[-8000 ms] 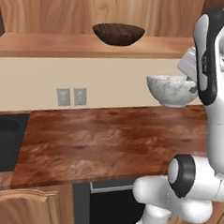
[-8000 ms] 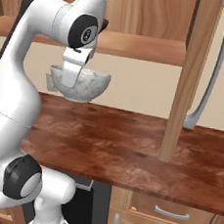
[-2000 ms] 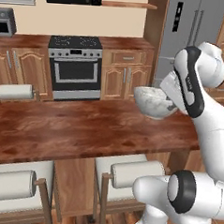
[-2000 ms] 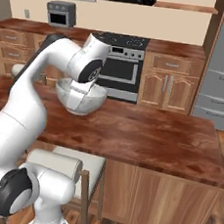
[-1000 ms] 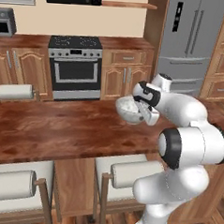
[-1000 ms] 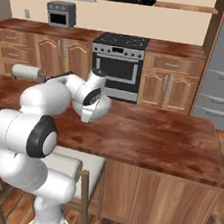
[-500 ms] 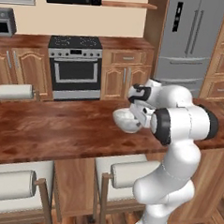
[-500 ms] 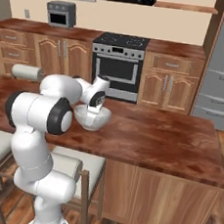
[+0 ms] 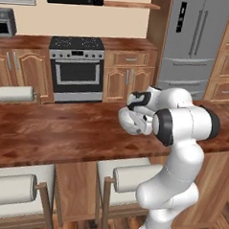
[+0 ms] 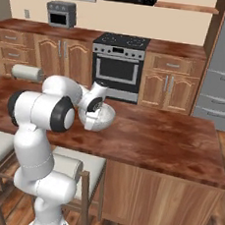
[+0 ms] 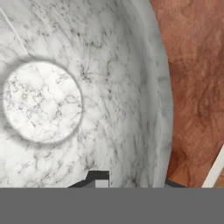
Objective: Pick up the bowls from the cabinet and place each bowl in front of a stool on the dining counter.
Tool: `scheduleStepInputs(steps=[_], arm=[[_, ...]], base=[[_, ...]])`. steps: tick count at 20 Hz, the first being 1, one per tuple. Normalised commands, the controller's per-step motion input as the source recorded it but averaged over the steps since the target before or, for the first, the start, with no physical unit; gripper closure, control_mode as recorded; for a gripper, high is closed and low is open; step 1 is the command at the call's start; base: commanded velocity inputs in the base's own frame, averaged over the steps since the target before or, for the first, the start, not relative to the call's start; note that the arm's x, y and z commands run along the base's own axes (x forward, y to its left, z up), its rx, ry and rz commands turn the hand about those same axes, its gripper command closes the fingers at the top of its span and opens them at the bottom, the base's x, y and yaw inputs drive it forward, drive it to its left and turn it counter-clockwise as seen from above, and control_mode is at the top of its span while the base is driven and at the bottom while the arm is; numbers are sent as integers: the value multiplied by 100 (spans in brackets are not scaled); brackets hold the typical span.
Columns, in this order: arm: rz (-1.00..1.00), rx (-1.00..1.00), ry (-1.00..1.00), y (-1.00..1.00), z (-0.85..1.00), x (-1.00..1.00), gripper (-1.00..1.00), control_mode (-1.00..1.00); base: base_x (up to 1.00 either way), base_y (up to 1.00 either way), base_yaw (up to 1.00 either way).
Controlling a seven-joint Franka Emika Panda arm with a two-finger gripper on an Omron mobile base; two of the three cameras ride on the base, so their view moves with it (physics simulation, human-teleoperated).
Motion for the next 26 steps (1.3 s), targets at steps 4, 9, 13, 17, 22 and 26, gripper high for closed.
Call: scheduleStepInputs(steps=[4, 9, 13, 17, 22, 26], arm=[[0, 0, 0, 4, 0, 1, 100, -100], [0, 0, 0, 0, 0, 0, 100, -100], [0, 0, 0, 0, 0, 0, 100, -100], [0, 0, 0, 0, 0, 0, 100, -100], [0, 0, 0, 0, 0, 0, 100, -100], [0, 0, 0, 0, 0, 0, -100, -100]], base=[[0, 0, 0], [0, 0, 0], [0, 0, 0], [0, 0, 0], [0, 0, 0], [0, 0, 0]])
